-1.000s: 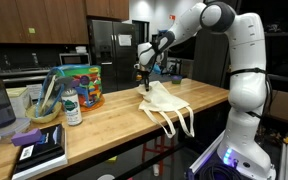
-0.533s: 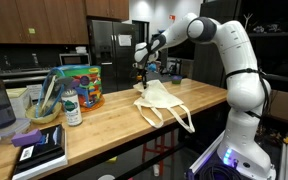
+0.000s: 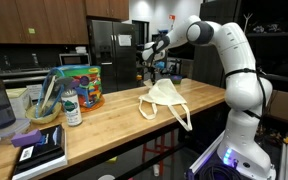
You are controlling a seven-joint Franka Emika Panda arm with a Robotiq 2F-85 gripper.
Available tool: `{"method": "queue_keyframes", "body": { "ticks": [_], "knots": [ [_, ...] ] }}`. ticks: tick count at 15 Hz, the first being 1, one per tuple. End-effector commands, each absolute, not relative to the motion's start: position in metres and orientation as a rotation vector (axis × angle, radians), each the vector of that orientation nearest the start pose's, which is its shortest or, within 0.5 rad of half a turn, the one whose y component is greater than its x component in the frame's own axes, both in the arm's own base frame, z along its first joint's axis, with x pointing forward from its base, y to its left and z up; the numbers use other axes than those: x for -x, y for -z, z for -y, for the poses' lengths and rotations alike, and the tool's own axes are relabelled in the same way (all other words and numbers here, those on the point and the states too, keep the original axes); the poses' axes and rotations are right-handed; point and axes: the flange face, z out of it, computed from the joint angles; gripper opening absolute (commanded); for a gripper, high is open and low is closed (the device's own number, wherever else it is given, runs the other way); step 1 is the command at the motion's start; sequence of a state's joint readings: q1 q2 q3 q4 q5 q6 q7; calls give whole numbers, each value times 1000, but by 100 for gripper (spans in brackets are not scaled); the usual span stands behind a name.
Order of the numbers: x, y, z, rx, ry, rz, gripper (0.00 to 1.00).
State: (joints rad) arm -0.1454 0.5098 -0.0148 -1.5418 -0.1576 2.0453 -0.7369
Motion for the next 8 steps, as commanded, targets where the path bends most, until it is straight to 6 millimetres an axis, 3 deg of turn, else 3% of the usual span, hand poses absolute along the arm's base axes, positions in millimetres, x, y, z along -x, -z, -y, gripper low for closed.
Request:
{"method": "queue_keyframes", "body": {
  "ticks": [1,5,8],
  "knots": [
    [-652,-371,158,3151,-115,927,1],
    [-606,-367,216,3201,-129,727,1],
    [-562,-356,249,3228,-145,597,1]
  ]
}}
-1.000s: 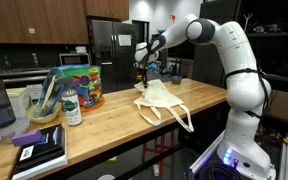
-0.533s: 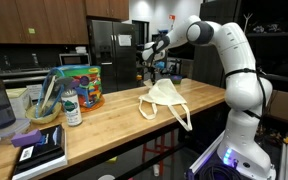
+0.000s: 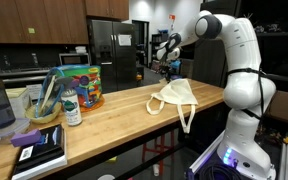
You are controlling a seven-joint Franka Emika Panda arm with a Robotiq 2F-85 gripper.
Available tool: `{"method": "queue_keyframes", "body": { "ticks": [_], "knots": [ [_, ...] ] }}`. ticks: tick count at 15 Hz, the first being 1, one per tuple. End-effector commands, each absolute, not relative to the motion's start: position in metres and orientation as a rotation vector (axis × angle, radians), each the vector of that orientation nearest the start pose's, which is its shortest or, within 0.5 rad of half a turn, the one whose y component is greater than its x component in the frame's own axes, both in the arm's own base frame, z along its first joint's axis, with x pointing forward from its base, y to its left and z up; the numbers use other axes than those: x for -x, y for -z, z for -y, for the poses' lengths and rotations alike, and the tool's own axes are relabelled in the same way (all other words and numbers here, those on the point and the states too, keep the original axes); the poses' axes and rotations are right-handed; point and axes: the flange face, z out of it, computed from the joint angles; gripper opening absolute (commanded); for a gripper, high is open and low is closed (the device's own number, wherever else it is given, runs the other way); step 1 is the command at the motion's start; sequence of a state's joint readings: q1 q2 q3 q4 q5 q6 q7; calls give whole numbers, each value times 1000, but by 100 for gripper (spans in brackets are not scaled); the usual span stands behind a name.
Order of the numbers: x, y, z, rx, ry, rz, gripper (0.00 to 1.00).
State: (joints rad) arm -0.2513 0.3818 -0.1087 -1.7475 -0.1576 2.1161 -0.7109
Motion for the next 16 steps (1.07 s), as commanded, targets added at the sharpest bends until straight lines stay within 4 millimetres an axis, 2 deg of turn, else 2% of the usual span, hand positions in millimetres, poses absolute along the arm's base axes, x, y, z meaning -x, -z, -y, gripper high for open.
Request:
{"method": "queue_keyframes", "body": {
  "ticks": [1,4,7,11,16],
  "knots": [
    [-549,-353,256,3231,-147,566,1],
    [-513,-342,268,3238,-150,494,1],
    [-500,-334,254,3230,-155,531,1],
    [-516,-330,202,3205,-158,709,1],
    [-561,-334,101,3136,-151,1056,1]
  ]
}}
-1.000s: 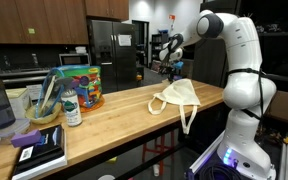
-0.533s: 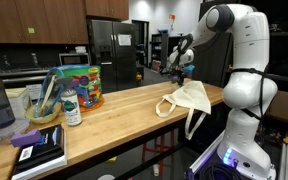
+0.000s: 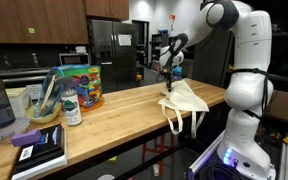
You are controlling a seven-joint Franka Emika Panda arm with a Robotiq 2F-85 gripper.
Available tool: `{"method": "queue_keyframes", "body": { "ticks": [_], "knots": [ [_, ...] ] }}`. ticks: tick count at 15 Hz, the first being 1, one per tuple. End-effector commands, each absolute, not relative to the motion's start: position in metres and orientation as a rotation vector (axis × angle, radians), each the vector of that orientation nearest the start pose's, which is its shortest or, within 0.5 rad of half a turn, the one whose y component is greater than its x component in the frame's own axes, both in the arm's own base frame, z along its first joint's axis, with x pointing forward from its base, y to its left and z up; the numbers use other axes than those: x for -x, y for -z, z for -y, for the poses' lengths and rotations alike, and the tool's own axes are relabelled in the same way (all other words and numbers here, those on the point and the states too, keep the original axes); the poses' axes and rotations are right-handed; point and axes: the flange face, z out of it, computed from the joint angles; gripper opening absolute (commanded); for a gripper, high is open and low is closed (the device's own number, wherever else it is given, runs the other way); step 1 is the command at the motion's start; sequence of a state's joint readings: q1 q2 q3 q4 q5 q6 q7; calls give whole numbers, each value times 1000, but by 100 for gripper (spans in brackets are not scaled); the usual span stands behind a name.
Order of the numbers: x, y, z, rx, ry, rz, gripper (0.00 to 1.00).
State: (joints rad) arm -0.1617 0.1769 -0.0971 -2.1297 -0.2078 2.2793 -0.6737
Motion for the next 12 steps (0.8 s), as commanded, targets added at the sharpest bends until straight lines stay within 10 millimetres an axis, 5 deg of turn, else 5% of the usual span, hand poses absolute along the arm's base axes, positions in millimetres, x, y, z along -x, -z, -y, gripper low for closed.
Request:
{"method": "queue_keyframes", "body": {
  "ticks": [1,6,8,9,12],
  "knots": [
    [-570,-337,78,3116,-146,1133,1],
    [-610,-371,-32,3016,-71,1499,1],
    [-634,-406,-70,2979,-3,1624,1],
    [-616,-380,-53,2989,-28,1545,1],
    [-618,-381,-57,2985,-26,1552,3]
  ]
}}
